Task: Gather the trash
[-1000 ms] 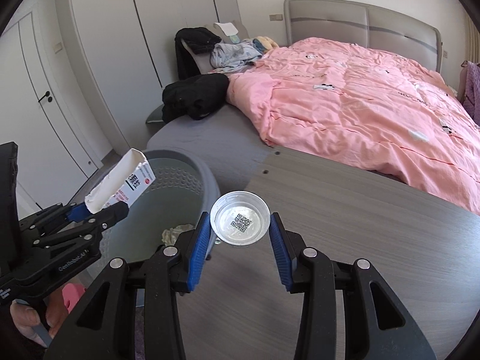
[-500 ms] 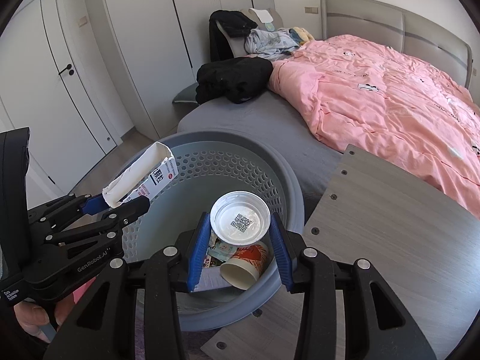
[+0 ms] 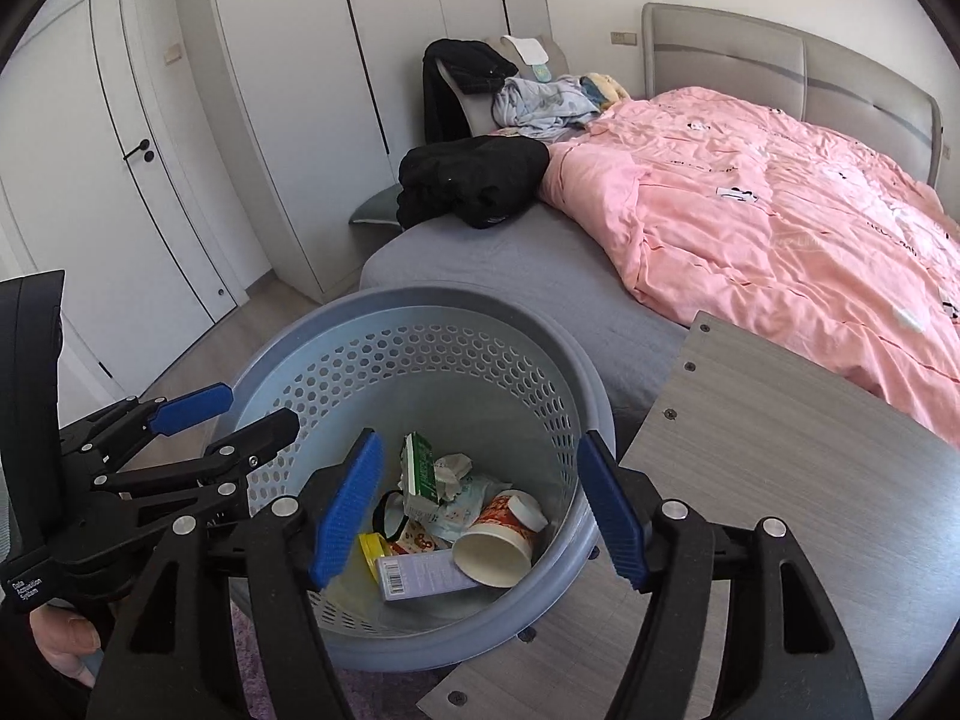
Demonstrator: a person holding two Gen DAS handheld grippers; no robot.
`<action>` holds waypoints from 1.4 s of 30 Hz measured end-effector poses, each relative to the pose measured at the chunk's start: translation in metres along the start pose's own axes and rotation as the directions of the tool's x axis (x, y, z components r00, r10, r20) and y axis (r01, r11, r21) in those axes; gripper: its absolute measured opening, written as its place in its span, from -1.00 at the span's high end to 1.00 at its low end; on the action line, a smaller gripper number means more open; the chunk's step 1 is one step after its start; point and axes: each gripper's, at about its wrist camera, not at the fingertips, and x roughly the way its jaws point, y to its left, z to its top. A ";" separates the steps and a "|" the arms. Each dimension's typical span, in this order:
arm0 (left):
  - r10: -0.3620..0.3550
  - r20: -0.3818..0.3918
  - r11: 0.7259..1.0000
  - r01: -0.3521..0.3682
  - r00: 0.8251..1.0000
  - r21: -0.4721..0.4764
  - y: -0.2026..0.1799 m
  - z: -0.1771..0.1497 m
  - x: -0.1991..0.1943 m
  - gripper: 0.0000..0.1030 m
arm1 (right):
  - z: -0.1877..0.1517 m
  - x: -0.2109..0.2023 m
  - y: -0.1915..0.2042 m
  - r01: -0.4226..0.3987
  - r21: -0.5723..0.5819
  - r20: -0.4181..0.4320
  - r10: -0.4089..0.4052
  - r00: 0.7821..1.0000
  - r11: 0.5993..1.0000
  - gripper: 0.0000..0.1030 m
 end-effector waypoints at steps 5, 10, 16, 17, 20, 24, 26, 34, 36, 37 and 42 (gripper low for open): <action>0.009 0.005 1.000 -0.009 1.000 0.006 -0.002 -0.002 -0.004 -0.25 | -0.003 -0.001 0.000 -0.007 0.003 -0.003 0.007 1.000 1.000 -0.28; 0.013 0.004 1.000 -0.013 1.000 0.009 -0.003 -0.002 -0.006 -0.27 | -0.004 -0.003 -0.001 -0.011 0.008 0.002 0.011 1.000 1.000 -0.28; 0.018 0.007 1.000 -0.018 1.000 0.011 -0.003 -0.002 -0.008 -0.34 | -0.005 -0.004 -0.003 -0.011 0.018 0.005 0.011 1.000 1.000 -0.29; 0.019 0.006 1.000 -0.019 1.000 0.011 -0.003 -0.001 -0.008 -0.35 | -0.005 -0.004 -0.003 -0.010 0.019 0.005 0.010 1.000 1.000 -0.30; 0.020 0.007 1.000 -0.020 1.000 0.011 -0.003 -0.002 -0.009 -0.39 | -0.006 -0.005 -0.005 -0.009 0.023 0.008 0.009 1.000 1.000 -0.36; 0.029 0.008 1.000 -0.029 1.000 0.010 -0.003 -0.001 -0.011 -0.49 | -0.006 -0.005 -0.006 -0.007 0.026 0.007 0.007 1.000 1.000 -0.39; 0.035 0.008 0.999 -0.035 0.999 0.007 -0.003 -0.001 -0.012 -0.50 | -0.006 -0.006 -0.007 -0.008 0.028 0.008 0.008 1.000 1.000 -0.41; 0.050 0.011 0.999 -0.050 0.999 0.010 -0.002 0.001 -0.015 -0.55 | -0.007 -0.006 -0.008 -0.008 0.031 0.010 0.008 1.000 1.000 -0.49; 0.053 0.012 0.999 -0.053 0.999 0.011 -0.002 0.001 -0.016 -0.55 | -0.007 -0.008 -0.008 -0.008 0.033 0.012 0.007 1.000 0.999 -0.52; 0.053 0.011 0.999 -0.053 0.999 0.011 -0.002 0.001 -0.015 -0.55 | -0.007 -0.008 -0.009 -0.008 0.034 0.013 0.007 1.000 0.999 -0.52; 0.064 0.010 0.998 -0.064 0.998 0.011 -0.002 0.001 -0.017 -0.58 | -0.008 -0.010 -0.010 -0.008 0.036 0.016 0.008 1.000 0.999 -0.54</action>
